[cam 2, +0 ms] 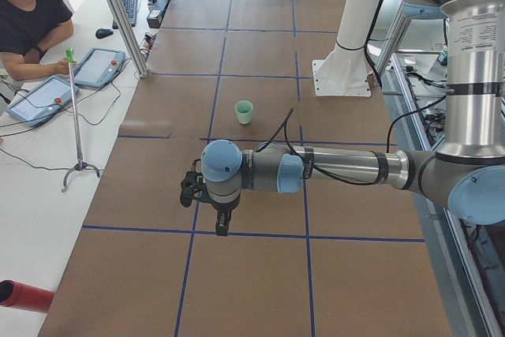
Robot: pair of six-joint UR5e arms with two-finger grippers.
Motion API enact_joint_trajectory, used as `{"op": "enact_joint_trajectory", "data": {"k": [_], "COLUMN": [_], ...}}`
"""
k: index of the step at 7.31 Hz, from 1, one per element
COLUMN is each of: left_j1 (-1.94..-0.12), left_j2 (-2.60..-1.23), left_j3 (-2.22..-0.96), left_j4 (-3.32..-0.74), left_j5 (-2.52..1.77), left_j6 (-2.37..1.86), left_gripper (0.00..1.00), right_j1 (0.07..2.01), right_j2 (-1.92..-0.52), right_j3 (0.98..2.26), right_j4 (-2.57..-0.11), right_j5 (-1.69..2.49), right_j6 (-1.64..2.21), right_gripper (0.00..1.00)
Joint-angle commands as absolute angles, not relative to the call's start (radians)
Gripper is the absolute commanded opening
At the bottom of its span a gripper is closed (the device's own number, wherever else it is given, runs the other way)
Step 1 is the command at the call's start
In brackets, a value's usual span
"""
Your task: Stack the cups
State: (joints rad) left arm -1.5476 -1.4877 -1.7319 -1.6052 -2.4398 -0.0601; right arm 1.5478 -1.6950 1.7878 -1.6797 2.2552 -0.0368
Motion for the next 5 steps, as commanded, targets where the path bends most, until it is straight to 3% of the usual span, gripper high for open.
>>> {"op": "enact_joint_trajectory", "data": {"k": [1, 5], "left_j1": [-1.421, -1.186], "left_j2": [-1.485, -1.447], "left_j3": [-1.763, -1.769], "left_j4": [-1.705, -1.974], "left_j5": [-2.450, -2.323], "left_j6": [-0.253, -0.676], "left_gripper": [1.00, 1.00], "right_j1": [1.548, 1.548], "right_j2": [-1.695, -1.695], "right_j3": [1.787, 1.787], "right_j4": [-1.680, -1.680], "right_j5": [2.256, 2.256], "right_j6": [-0.037, -0.037], "right_gripper": [1.00, 1.00]}}
